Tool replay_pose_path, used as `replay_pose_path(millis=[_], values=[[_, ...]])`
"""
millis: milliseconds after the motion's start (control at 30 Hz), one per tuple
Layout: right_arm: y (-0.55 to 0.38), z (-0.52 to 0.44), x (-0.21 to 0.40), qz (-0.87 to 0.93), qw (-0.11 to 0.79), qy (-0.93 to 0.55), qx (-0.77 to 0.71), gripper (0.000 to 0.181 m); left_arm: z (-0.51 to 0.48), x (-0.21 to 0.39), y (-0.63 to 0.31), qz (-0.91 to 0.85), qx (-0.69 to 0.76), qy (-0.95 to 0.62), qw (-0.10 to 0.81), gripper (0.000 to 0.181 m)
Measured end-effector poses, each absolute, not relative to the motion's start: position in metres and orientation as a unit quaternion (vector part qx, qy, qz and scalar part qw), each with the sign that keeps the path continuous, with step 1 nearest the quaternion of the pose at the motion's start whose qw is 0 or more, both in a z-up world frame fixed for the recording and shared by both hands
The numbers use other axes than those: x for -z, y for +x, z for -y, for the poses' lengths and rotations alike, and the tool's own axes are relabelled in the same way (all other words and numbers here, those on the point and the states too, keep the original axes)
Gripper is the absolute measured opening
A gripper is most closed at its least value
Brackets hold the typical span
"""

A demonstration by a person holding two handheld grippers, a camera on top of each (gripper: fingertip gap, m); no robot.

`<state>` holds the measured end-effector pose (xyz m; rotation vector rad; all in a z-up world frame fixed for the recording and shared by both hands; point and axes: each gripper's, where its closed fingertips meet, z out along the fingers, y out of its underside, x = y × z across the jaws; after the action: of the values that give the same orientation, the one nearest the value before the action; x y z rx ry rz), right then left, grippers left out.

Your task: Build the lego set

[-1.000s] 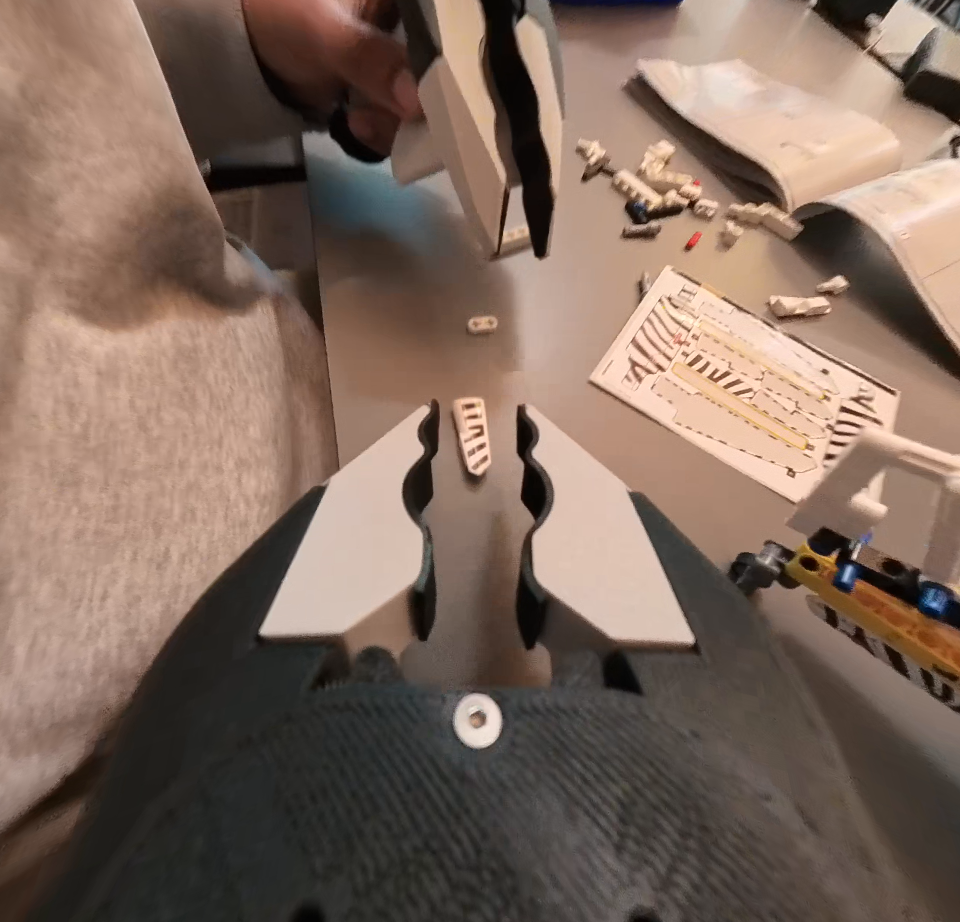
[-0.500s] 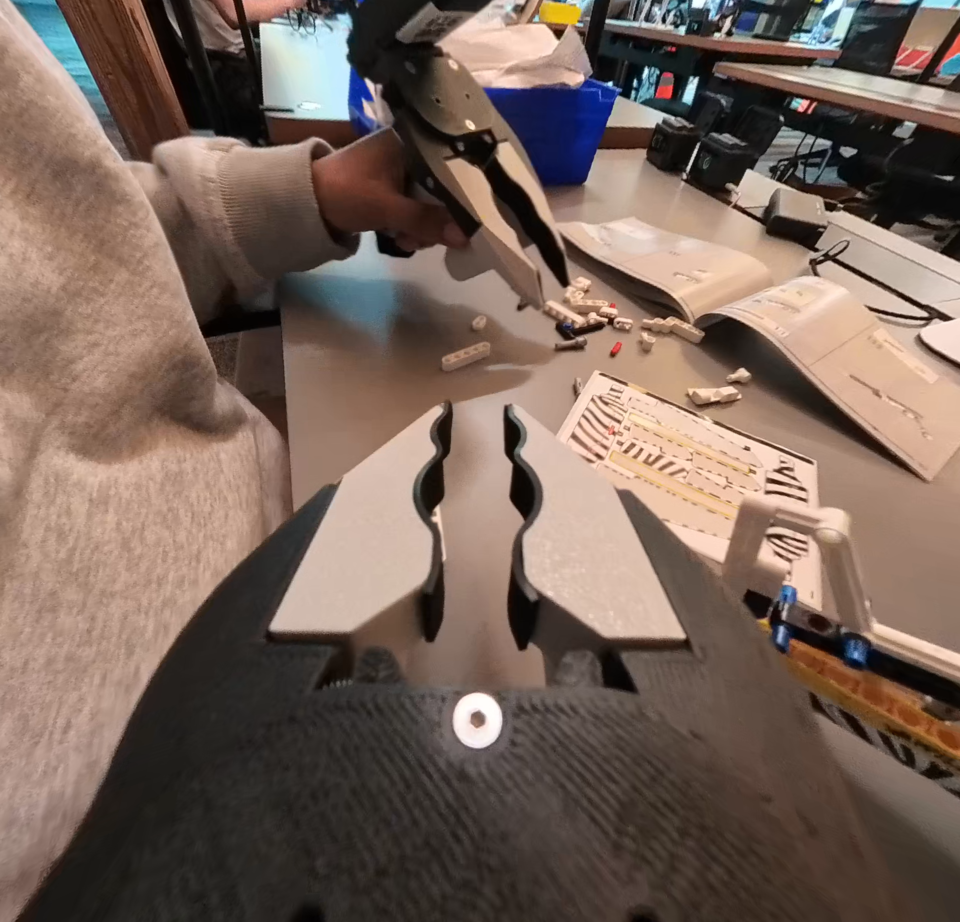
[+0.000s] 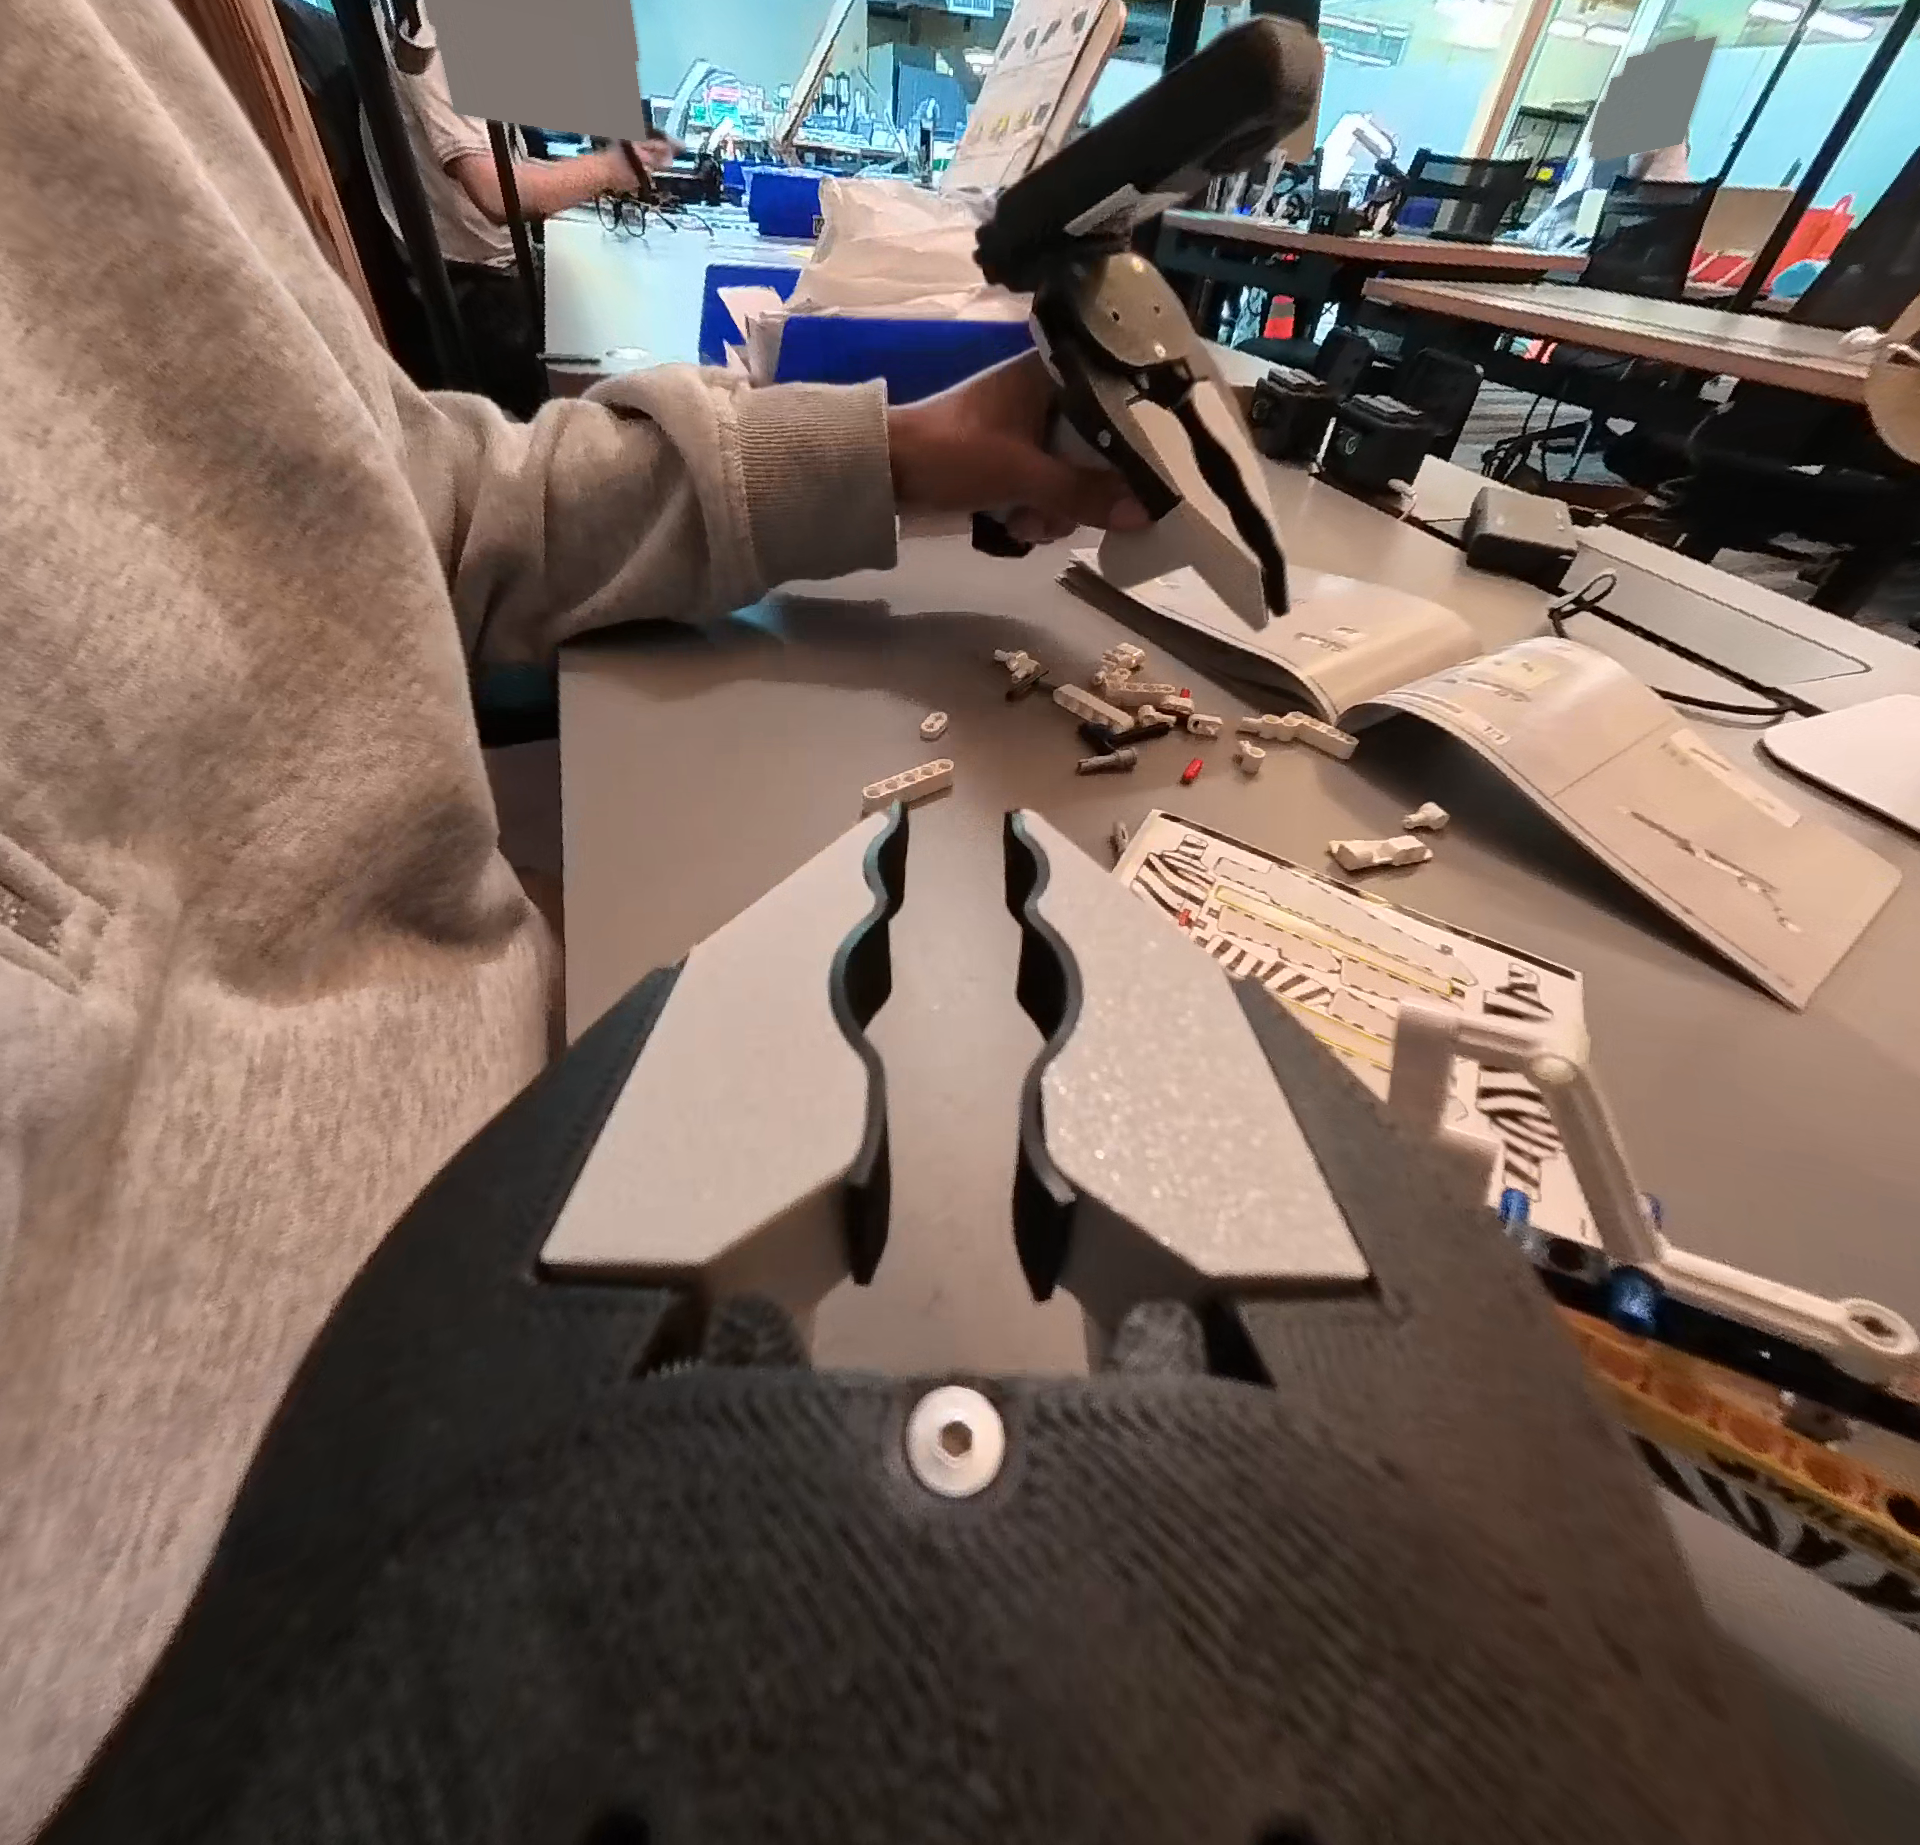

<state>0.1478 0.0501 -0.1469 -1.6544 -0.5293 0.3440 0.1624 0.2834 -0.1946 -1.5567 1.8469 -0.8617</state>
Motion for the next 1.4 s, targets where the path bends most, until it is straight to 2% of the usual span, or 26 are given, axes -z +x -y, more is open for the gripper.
replay_pose_path(millis=[100, 200, 267, 467, 700, 1100, 1300, 1400], values=[[0.148, -0.050, 0.147, 0.232, 0.633, -0.724, -0.146, 0.018, -0.273, 0.204, 0.152, -0.690, 0.342, -0.582, 0.261, 0.000], [0.148, -0.050, 0.147, 0.230, 0.634, -0.724, -0.148, 0.018, -0.283, 0.215, 0.135, -0.694, 0.297, -0.599, 0.268, 0.000], [0.149, -0.051, 0.146, 0.228, 0.634, -0.723, -0.151, 0.018, -0.279, 0.212, 0.131, -0.688, 0.320, -0.599, 0.256, 0.000], [0.151, -0.051, 0.144, 0.223, 0.638, -0.720, -0.156, 0.018, -0.289, 0.219, 0.122, -0.673, 0.325, -0.620, 0.238, 0.005], [0.150, -0.050, 0.143, 0.226, 0.643, -0.716, -0.150, 0.017, -0.296, 0.206, 0.111, -0.650, 0.351, -0.618, 0.267, 0.008], [0.149, -0.049, 0.143, 0.226, 0.644, -0.716, -0.149, 0.018, -0.290, 0.222, 0.101, -0.644, 0.361, -0.634, 0.230, 0.017], [0.149, -0.049, 0.144, 0.226, 0.643, -0.717, -0.149, 0.018, -0.269, 0.212, 0.109, -0.653, 0.388, -0.608, 0.229, 0.015], [0.149, -0.049, 0.144, 0.226, 0.643, -0.717, -0.148, 0.018, -0.263, 0.224, 0.110, -0.680, 0.349, -0.604, 0.227, 0.013]])
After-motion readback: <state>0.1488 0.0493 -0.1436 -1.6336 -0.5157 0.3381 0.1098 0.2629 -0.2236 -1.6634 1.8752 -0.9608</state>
